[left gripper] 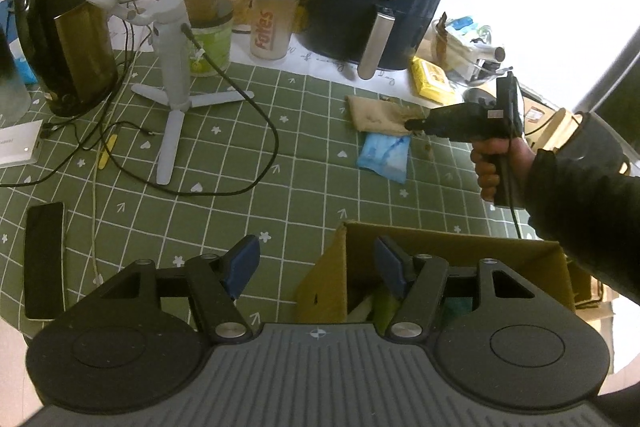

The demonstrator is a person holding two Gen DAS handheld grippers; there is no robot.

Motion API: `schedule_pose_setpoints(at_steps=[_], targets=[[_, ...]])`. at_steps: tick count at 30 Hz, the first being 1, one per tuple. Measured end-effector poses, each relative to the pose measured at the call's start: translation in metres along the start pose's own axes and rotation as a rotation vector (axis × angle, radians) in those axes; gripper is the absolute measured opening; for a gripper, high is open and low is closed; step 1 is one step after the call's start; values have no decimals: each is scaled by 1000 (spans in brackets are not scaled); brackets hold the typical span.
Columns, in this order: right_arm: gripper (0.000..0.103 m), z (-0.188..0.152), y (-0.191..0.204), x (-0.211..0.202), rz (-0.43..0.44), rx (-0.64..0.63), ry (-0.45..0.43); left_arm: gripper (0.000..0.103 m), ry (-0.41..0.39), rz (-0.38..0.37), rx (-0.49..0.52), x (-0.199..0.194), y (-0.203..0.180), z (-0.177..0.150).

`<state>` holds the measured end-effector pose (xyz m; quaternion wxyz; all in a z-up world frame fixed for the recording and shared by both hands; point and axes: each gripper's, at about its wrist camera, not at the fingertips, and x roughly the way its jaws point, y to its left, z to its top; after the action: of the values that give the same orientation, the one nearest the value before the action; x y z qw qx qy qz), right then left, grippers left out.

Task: Organize soft objects
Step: 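Grasp the brown drawstring pouch with the right gripper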

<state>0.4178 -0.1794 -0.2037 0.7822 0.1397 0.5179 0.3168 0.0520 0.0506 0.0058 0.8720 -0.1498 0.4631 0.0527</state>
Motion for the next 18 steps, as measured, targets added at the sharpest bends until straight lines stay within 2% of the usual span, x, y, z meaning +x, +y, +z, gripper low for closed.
schedule_pose_setpoints(at_steps=[7,18], targets=[[14,6,5,-25,31,-18,-49,63,-17,-10,22,2,-3,6],[13,2,20,-89,-35,-86,-147,63,-44,-38,110,8,-14,25]])
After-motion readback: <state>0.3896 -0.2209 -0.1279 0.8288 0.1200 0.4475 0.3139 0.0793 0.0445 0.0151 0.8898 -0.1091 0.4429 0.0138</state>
